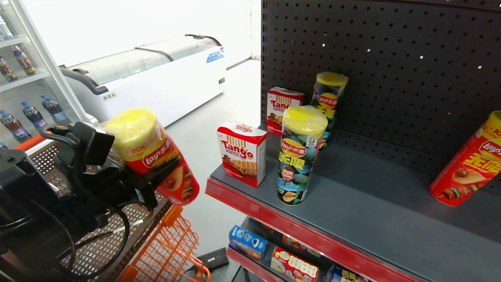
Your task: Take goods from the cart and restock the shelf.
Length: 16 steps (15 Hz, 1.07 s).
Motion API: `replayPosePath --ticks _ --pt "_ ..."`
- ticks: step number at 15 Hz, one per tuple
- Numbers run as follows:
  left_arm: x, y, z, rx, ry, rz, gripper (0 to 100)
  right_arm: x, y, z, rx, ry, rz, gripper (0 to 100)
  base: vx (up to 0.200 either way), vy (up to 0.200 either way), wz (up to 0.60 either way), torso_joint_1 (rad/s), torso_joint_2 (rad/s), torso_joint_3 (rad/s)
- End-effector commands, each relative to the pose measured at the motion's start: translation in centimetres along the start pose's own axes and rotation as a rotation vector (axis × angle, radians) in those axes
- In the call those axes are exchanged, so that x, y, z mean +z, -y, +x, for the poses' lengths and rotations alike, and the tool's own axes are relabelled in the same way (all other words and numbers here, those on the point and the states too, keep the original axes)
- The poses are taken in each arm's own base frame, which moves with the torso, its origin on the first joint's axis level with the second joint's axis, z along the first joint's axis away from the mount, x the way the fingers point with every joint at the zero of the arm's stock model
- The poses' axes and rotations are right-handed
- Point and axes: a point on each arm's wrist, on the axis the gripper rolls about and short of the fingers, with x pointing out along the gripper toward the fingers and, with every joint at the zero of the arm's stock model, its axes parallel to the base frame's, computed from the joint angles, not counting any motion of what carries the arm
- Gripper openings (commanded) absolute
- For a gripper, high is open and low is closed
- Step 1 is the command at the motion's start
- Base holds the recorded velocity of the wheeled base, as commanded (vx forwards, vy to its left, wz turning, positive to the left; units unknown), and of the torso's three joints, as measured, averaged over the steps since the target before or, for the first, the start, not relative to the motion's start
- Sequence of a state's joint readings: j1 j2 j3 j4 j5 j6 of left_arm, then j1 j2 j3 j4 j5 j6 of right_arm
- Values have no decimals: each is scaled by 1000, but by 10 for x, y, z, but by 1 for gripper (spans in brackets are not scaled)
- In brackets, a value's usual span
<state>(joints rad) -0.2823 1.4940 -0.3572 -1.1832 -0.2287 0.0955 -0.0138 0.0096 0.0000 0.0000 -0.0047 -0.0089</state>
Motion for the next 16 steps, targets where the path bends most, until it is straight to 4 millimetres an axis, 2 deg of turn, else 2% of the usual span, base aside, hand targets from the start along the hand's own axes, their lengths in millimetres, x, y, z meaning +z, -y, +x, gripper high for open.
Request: replayPosePath --ticks 1,3,7,11,16 --pt "10 11 -10 -83 38 -8 0 0 0 0 0 0 0 100 0 0 0 0 0 0" --pt "14 17 -10 -97 52 -18 0 0 0 0 0 -1 0 100 0 0 0 0 0 0" --pt "9 30 -12 -166 35 -29 0 0 0 0 0 -1 0 100 0 0 0 0 0 0" --pt "6 49 -13 -304 28 -34 0 0 0 0 0 -1 0 100 0 0 0 0 0 0" --pt "2 61 -17 -460 -12 -42 0 0 0 0 2 -1 0 100 0 0 0 0 0 0"
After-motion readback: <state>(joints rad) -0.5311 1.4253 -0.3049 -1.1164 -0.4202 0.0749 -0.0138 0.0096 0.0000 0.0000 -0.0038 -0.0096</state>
